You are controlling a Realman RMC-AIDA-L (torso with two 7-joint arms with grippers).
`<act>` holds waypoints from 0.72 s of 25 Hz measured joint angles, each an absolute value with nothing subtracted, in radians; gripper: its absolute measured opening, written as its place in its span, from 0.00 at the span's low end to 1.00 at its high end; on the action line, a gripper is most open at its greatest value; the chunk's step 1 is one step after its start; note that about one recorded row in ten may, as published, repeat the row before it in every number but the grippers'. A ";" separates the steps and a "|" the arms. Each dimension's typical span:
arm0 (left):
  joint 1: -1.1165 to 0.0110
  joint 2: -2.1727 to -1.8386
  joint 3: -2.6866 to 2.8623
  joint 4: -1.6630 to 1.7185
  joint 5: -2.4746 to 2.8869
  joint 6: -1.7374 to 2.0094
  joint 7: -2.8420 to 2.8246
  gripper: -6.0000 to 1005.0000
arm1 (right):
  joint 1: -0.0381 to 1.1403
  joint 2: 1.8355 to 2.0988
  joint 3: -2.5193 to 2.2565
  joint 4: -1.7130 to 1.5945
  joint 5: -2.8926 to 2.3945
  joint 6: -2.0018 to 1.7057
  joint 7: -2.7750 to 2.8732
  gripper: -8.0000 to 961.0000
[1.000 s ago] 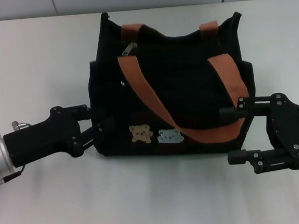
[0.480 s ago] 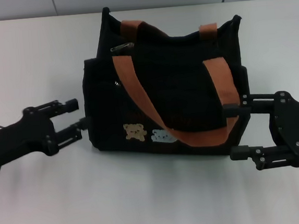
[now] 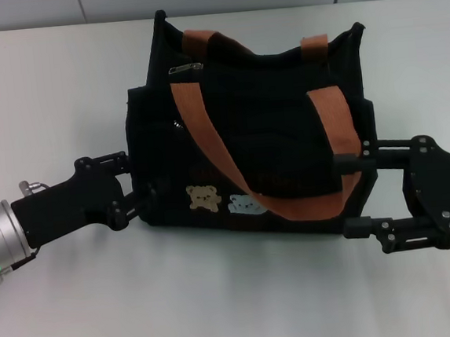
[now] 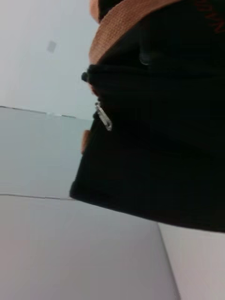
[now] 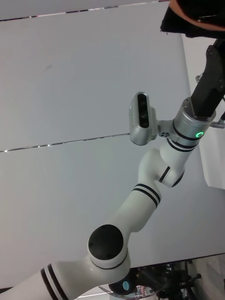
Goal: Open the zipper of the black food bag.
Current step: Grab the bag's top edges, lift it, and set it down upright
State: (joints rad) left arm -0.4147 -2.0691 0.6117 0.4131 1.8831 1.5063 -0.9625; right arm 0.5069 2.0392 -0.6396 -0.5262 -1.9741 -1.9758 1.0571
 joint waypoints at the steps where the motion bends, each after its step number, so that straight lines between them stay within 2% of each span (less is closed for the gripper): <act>1: -0.413 -2.069 0.610 0.412 1.880 1.507 -0.959 0.57 | 0.506 2.040 -0.639 -0.526 -1.974 -1.976 1.057 0.77; 2: -0.411 -2.069 0.608 0.412 1.874 1.507 -0.958 0.57 | 0.504 2.042 -0.635 -0.526 -1.974 -1.976 1.057 0.77; 4: -0.410 -2.068 0.607 0.412 1.873 1.507 -0.958 0.41 | 0.504 2.043 -0.632 -0.526 -1.974 -1.976 1.057 0.77; 10: -0.410 -2.068 0.607 0.407 1.872 1.508 -0.958 0.19 | 0.500 2.049 -0.628 -0.526 -1.974 -1.976 1.058 0.77; 15: -0.402 -2.069 0.606 0.405 1.871 1.513 -0.958 0.08 | 0.491 2.051 -0.628 -0.526 -1.974 -1.979 1.058 0.77; 18: -0.399 -2.069 0.606 0.405 1.871 1.521 -0.951 0.08 | 0.489 2.053 -0.627 -0.526 -1.974 -1.977 1.058 0.77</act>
State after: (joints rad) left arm -0.3987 -2.0691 0.6060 0.4049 1.8713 1.5213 -0.9513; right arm 0.4892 2.0526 -0.6274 -0.5261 -1.9742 -1.9774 1.0581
